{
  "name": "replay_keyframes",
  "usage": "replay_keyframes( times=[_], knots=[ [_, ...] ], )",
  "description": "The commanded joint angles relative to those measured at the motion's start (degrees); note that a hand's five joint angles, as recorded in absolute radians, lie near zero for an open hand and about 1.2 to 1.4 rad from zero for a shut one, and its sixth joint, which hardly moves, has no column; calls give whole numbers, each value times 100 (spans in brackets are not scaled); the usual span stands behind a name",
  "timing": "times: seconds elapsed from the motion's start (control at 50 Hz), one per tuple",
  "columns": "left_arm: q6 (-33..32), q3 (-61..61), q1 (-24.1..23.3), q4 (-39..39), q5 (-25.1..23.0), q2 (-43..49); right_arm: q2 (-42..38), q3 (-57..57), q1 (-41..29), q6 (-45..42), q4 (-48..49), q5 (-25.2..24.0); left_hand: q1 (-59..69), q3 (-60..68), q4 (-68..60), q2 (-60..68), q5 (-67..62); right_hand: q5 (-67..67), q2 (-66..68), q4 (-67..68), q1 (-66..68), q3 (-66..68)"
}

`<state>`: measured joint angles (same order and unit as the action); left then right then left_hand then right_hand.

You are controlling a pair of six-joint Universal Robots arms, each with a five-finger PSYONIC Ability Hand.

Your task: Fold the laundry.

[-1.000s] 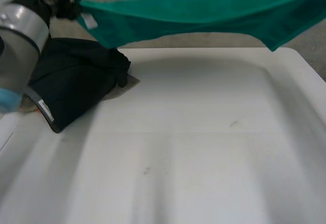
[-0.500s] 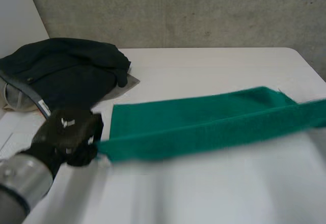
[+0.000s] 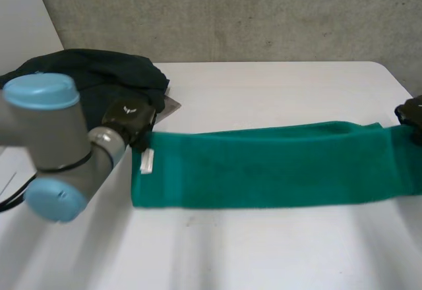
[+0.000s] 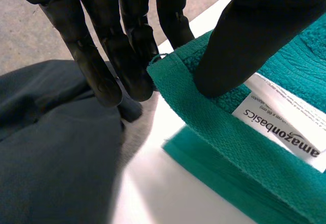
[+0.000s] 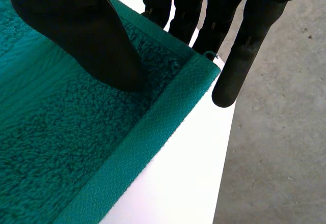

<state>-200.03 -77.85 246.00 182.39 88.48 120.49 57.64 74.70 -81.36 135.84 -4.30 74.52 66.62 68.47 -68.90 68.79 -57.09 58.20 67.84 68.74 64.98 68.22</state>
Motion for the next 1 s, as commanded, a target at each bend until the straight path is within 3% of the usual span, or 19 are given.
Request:
replay_keyframes(
  times=[0.02,0.24,0.26,0.28,0.3,0.32,0.42,0.6,0.72,0.78,1.0],
  knots=[
    [-212,1623,36,-440,231,1133,-885,-842,-372,417,851,238,1338,1153,-1110,1121,-1291,1180,1216,1126,1502,1178],
    [-282,2880,-17,-248,38,2206,-1755,-1581,-873,497,2135,1073,1338,1153,-1110,1121,-1291,1180,1216,1126,1502,1178],
    [-274,2916,-26,-213,20,2241,-1808,-1633,-917,479,2153,1117,1338,1153,-1110,1121,-1291,-404,-368,-458,-82,-406],
    [-274,2942,-26,-186,-6,2276,-1852,-1677,-961,462,2135,1170,140,-44,87,-76,-93,-3401,-3365,-3455,-3079,-3403],
    [-291,2960,-61,-143,3,2285,-1913,-1704,-1022,435,2083,1257,-3902,-4086,4129,-4118,3949,-5820,-5784,-5874,-5498,-5822],
    [-274,2960,-78,-134,11,2277,-1923,-1722,-1057,426,2056,1284,-5662,-5847,5890,-5879,5709,-5820,-5784,-5874,-5498,-5822],
    [-247,2785,-131,-46,161,1953,-1651,-1599,-996,566,1916,1135,-5662,-5847,5890,-5879,5709,-5820,-5784,-5874,-5498,-5822],
    [156,1390,-131,103,267,451,-203,-599,-400,1366,916,126,-5662,-5847,5890,-5879,5709,-5820,-5784,-5874,-5498,-5822],
    [368,307,-122,437,21,-377,230,18,102,893,-8,-289,-5662,-5847,5890,-5879,5709,-5686,-5650,-5739,-5364,-5688],
    [491,-212,-122,727,-103,-685,231,334,383,550,-325,-412,-5662,-5847,5890,-5879,5709,-4930,-4894,-4983,-4608,-4932],
    [790,-1030,-131,1405,-191,-887,-463,783,814,628,1035,-649,-5662,-5847,5890,-5879,5709,-4272,-4236,-4326,-3950,-4274]
  ],
)
